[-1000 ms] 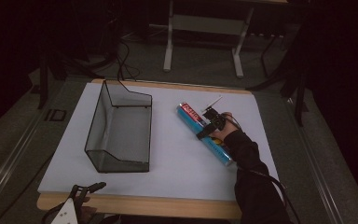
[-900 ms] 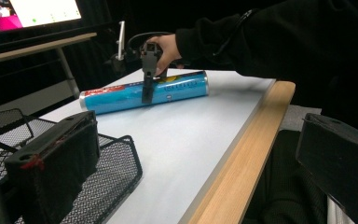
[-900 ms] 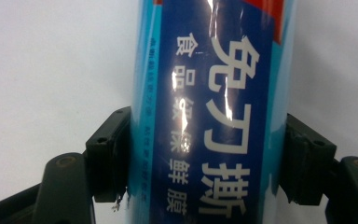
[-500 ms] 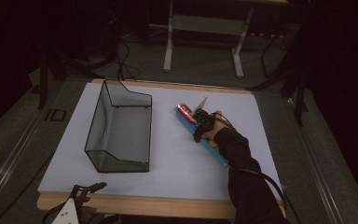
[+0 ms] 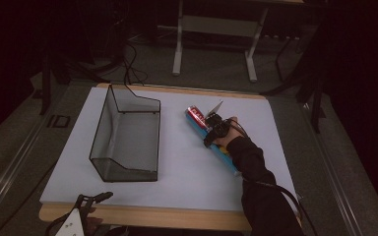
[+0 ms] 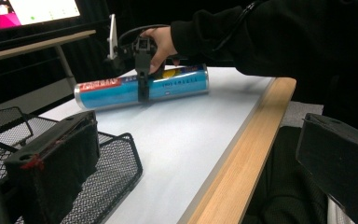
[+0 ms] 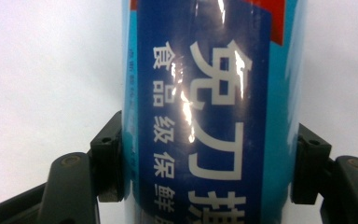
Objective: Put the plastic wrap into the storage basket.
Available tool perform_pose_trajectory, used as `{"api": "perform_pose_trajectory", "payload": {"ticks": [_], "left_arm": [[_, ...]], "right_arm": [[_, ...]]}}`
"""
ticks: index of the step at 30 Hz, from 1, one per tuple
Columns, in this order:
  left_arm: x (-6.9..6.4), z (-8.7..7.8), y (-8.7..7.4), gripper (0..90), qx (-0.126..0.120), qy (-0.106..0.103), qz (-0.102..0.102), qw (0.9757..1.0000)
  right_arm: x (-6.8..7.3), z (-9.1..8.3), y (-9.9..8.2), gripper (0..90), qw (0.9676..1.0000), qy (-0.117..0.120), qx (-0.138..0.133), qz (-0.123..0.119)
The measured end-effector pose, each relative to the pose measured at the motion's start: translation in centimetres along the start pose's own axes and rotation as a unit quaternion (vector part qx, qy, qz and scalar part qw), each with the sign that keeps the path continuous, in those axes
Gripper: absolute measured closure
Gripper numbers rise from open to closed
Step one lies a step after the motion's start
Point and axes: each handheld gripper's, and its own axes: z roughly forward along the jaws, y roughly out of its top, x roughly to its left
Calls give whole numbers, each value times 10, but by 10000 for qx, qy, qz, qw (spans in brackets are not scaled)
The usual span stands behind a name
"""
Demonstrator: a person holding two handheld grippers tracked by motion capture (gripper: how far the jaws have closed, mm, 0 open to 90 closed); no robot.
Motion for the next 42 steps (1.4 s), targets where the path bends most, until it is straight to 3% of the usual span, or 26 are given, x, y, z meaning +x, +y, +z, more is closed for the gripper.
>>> {"api": "perform_pose_trajectory", "payload": {"ticks": [10, 16, 28, 33, 42], "left_arm": [[0, 0, 0, 1, 4, 17, 6, 10000], [0, 1, 0, 1, 0, 20, 15, 10000], [0, 1, 0, 1, 0, -1, 21, 10000], [0, 1, 0, 1, 4, -2, 24, 10000], [0, 1, 1, 1, -1, 3, 44, 10000]], "right_arm": [[-1, -39, -2, 316, 9967, 112, -755, 285], [5, -61, -2, 316, 9908, 311, -1248, 412], [30, -90, 9, 316, 9839, 439, -1690, 372], [45, -105, 16, 315, 9791, 491, -1942, 363], [73, -130, 28, 316, 9635, 563, -2561, 539]]}}
